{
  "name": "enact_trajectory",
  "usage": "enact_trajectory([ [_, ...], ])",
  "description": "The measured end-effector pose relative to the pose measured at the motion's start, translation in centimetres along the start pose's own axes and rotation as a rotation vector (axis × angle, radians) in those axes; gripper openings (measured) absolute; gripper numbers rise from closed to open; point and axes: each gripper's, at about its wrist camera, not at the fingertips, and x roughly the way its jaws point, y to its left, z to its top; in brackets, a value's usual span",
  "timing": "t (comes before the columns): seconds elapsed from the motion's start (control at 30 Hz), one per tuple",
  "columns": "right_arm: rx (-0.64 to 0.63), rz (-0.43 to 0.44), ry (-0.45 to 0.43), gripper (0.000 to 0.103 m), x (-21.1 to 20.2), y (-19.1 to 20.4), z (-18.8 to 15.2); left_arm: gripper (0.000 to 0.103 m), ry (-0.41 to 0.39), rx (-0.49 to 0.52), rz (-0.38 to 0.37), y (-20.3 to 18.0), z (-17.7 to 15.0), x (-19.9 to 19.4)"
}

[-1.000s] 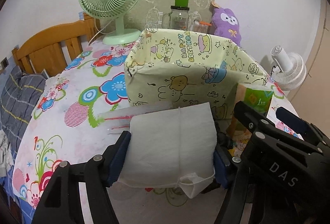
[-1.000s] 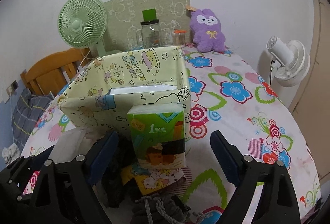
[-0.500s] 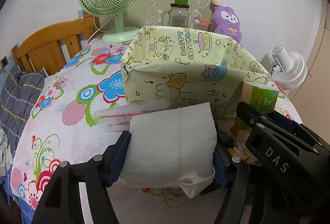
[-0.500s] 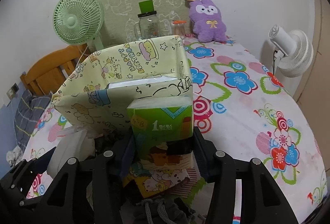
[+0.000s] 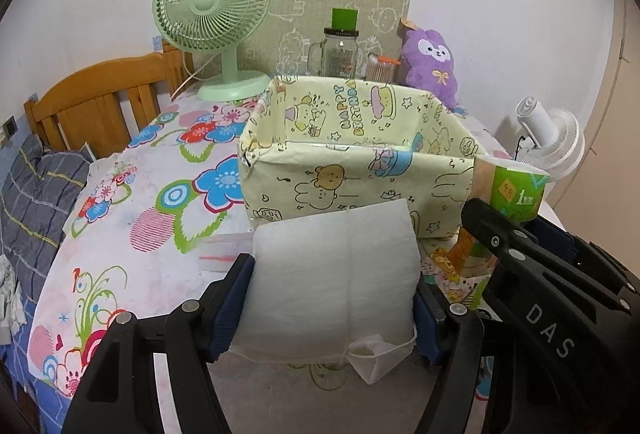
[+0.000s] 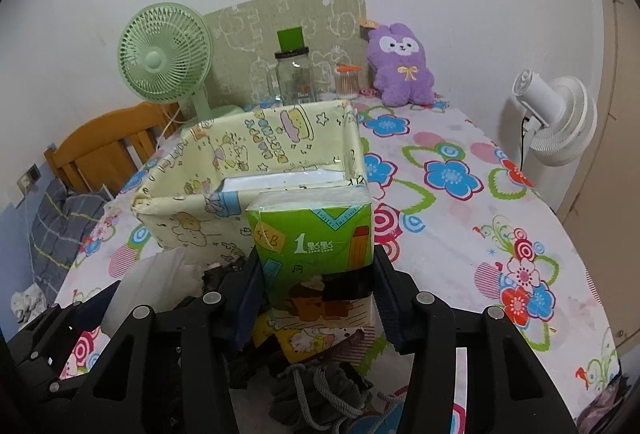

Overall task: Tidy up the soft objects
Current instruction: 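Grasp the green tissue pack with the right gripper while the left holds the white pack, then carry the white pack and green tissue pack over the fabric box with both grippers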

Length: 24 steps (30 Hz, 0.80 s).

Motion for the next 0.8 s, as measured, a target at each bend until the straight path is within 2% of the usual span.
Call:
enact_trajectory([
  [0.8,-0.031,0.018,-0.127,0.054,-7.2,0.9,2.3,0.072,-0.132,0.032,-0.003,-0.9,2.3,-5.6],
])
